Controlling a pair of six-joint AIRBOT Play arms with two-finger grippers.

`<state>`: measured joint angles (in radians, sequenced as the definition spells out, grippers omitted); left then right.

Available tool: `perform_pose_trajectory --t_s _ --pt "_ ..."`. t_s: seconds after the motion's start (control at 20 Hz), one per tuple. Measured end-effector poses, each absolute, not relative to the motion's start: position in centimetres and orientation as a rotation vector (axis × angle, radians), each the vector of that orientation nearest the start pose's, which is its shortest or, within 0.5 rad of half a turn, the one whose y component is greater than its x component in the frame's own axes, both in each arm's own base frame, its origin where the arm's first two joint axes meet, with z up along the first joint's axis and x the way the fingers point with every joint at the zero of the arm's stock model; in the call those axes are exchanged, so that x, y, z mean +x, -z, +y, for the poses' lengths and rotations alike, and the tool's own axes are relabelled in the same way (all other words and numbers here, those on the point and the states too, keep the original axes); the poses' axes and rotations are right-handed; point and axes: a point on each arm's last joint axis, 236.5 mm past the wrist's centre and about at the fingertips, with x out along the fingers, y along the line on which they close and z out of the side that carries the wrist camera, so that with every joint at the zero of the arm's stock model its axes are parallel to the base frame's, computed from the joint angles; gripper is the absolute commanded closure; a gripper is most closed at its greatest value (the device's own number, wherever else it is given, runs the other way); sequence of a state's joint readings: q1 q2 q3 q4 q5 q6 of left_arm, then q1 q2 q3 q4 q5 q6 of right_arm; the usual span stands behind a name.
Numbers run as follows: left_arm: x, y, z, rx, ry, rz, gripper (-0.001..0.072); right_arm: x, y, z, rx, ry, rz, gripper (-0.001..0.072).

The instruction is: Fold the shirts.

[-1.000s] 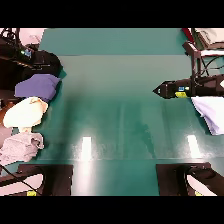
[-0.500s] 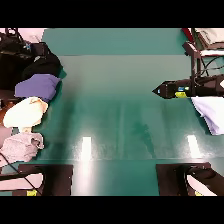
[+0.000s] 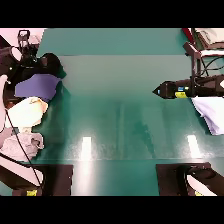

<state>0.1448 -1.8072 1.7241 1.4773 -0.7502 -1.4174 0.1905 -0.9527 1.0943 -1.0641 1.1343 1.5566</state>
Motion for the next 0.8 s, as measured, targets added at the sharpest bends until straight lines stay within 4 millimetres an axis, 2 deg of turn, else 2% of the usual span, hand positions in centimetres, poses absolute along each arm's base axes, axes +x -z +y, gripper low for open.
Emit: perform_pose_trajectory --t_s 0.2,0.25,0.3,0.35,0.5,0.6,0.7,0.8 --pt "61.6 0.5 8.0 0.009 -0.045 0.841 0.0133 32.5 -13.2 16.9 0.333 -0.486 1.014 0.0694" --pt "61.7 1.1 8.1 0.011 -0.045 0.845 0.0295 32.5 -13.2 16.9 0.336 -0.484 1.015 0.0694" --pt "61.9 1.3 8.1 0.011 -0.045 0.844 0.0547 32.5 -13.2 16.8 0.337 -0.483 1.016 0.0694" --pt "62.0 1.5 8.2 0.012 -0.045 0.842 0.0677 32.4 -13.2 16.8 0.338 -0.483 1.016 0.0694" --pt "62.5 1.0 8.3 0.021 -0.042 0.832 0.0682 32.5 -13.2 16.8 0.340 -0.482 1.017 0.0694" --pt "62.7 -0.7 8.0 0.007 -0.034 0.820 0.0682 32.6 -13.3 16.8 0.341 -0.480 1.011 0.0694" --pt "63.1 -4.5 7.2 -0.027 -0.014 0.771 0.0682 33.0 -13.8 16.8 0.346 -0.477 0.985 0.0694" --pt "63.2 -10.4 5.4 -0.061 0.032 0.690 0.0682 33.9 -15.2 16.8 0.349 -0.475 0.934 0.0694"
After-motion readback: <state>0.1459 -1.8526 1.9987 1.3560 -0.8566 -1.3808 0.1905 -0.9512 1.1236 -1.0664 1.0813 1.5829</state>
